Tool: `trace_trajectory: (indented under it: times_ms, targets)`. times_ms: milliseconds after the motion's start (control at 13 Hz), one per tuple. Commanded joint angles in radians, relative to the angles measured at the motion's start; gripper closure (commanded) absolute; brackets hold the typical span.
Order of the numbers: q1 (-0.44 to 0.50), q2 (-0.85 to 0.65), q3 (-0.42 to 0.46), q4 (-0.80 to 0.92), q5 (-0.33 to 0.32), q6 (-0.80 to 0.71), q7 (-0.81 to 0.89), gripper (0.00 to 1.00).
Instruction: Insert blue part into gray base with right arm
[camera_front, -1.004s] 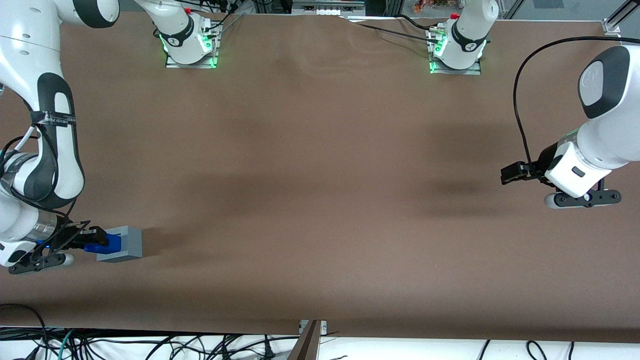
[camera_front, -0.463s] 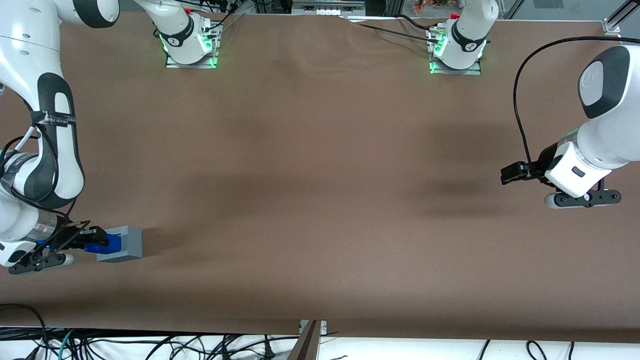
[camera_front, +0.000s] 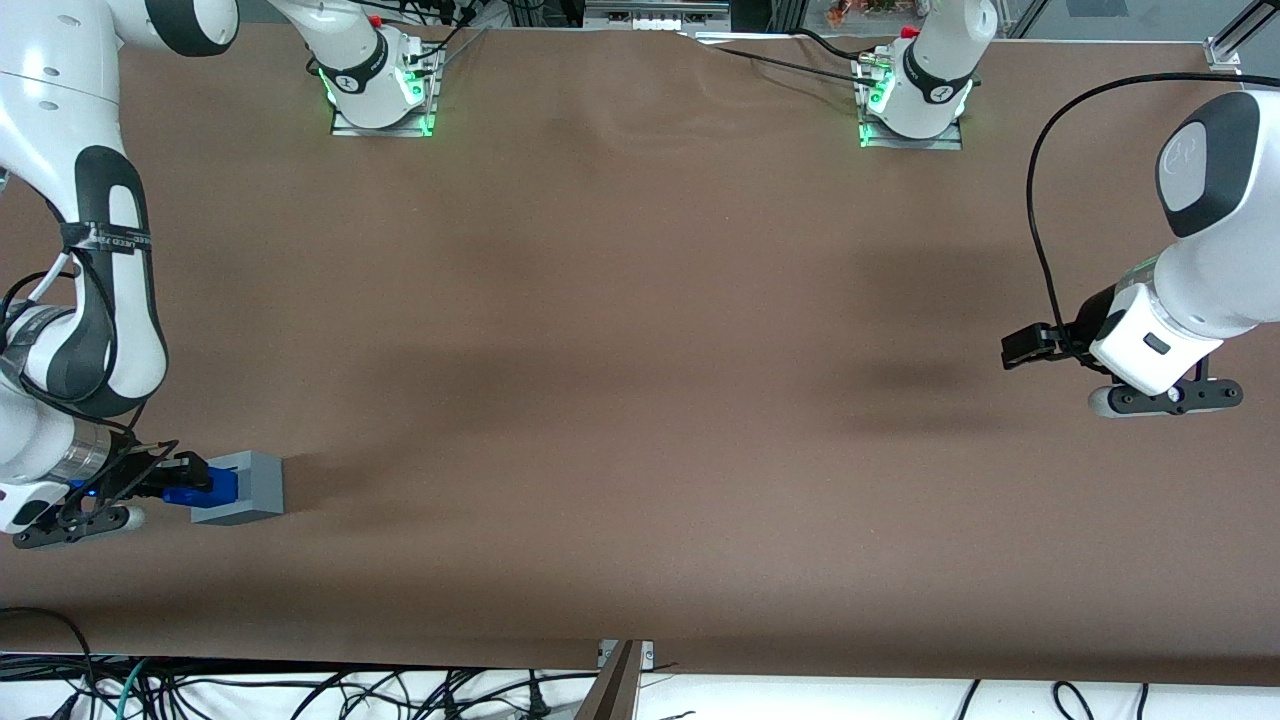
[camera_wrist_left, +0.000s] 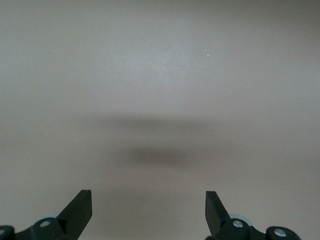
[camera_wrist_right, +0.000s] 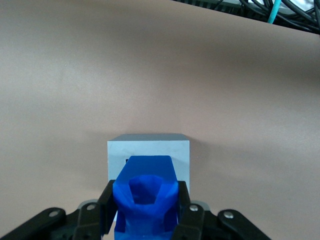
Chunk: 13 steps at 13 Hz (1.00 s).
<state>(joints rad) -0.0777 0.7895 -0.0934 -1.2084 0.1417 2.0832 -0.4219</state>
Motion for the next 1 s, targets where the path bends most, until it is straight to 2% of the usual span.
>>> trace_trajectory:
  times_ms: [0, 618, 695, 772, 926]
  targets:
    - [-0.007, 0.024, -0.002, 0.024, -0.024, -0.035, -0.011, 0.66]
    - [-0.004, 0.036, 0.001, 0.023, -0.021, -0.032, 0.000, 0.65]
    - [-0.004, 0.037, 0.001, 0.024, -0.021, -0.023, 0.000, 0.29]
    - [-0.004, 0.036, 0.003, 0.026, -0.021, -0.014, 0.000, 0.01]
    - [-0.004, 0.031, 0.007, 0.064, -0.021, -0.009, -0.005, 0.00]
